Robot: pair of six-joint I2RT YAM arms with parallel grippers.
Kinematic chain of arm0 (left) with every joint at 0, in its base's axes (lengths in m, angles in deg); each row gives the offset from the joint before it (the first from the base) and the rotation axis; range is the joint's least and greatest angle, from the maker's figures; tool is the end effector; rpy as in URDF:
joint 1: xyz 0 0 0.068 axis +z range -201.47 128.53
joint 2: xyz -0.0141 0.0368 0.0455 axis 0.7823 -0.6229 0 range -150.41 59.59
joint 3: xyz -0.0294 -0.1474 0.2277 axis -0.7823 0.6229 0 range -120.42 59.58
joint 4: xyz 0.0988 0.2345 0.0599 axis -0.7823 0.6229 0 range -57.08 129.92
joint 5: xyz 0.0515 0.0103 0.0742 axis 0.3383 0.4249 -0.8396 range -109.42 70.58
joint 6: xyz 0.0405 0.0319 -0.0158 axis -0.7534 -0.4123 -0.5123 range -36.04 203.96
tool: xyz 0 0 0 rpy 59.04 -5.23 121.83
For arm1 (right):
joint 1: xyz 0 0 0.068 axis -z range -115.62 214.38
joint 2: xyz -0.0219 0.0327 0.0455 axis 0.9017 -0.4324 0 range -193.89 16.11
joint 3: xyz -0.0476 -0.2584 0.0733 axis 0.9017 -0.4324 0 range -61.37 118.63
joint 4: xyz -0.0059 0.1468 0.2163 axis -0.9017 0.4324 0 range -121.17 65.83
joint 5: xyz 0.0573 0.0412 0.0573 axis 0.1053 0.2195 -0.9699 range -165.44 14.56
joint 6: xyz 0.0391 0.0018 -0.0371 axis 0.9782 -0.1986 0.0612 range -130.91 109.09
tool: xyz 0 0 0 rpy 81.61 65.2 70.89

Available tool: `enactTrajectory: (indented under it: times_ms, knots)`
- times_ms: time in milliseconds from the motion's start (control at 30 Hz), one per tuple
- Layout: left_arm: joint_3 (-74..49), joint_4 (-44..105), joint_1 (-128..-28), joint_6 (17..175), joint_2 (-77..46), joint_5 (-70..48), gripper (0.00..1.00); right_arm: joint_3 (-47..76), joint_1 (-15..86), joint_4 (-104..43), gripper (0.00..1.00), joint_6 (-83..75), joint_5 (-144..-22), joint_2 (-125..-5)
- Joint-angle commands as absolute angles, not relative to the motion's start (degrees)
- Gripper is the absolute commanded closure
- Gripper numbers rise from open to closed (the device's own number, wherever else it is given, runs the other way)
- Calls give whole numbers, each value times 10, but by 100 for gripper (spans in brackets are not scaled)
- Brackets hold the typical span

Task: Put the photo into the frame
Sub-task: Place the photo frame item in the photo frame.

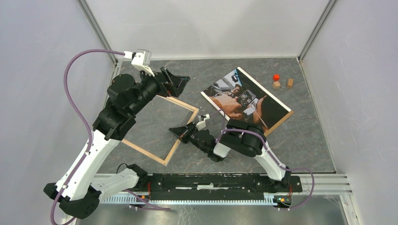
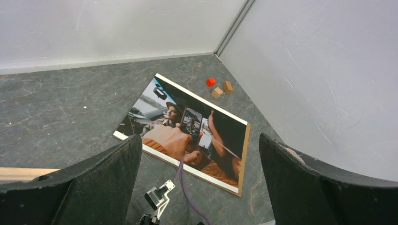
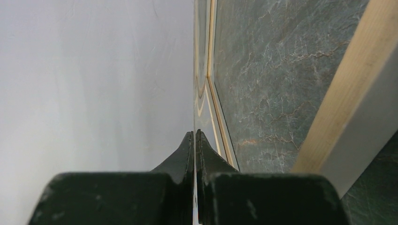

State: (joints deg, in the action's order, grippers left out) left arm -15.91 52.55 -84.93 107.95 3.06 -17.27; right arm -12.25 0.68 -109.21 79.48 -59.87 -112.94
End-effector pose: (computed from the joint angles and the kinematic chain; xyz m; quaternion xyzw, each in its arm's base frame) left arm 0.1630 -0.1092 0.4687 0.0719 0.7077 -0.3495 0.6098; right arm 0.1843 0.3513 0.0841 0.2560 0.6711 0.6495 0.2493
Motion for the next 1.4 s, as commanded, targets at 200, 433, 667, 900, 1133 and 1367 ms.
enactTrajectory:
  times_ms: [200,433,667,900,1133,1367]
  knots:
    - [-160,506,-847,1101,29,-157,0,-147,21,-1119,100,829,-595,-1127]
    - [-160,506,-846,1101,29,-157,0,-153,21,-1121,100,829,-596,-1127]
    - [-159,506,-845,1102,26,-154,0,-161,23,-1122,100,830,-594,-1127]
    - [-159,507,-845,1105,24,-150,0,-146,24,-1114,100,825,-603,-1136]
    - [-158,505,-843,1106,26,-148,0,-148,25,-1104,100,797,-585,-1134]
    - [-158,505,-843,1106,29,-148,0,-152,29,-1097,100,784,-578,-1133]
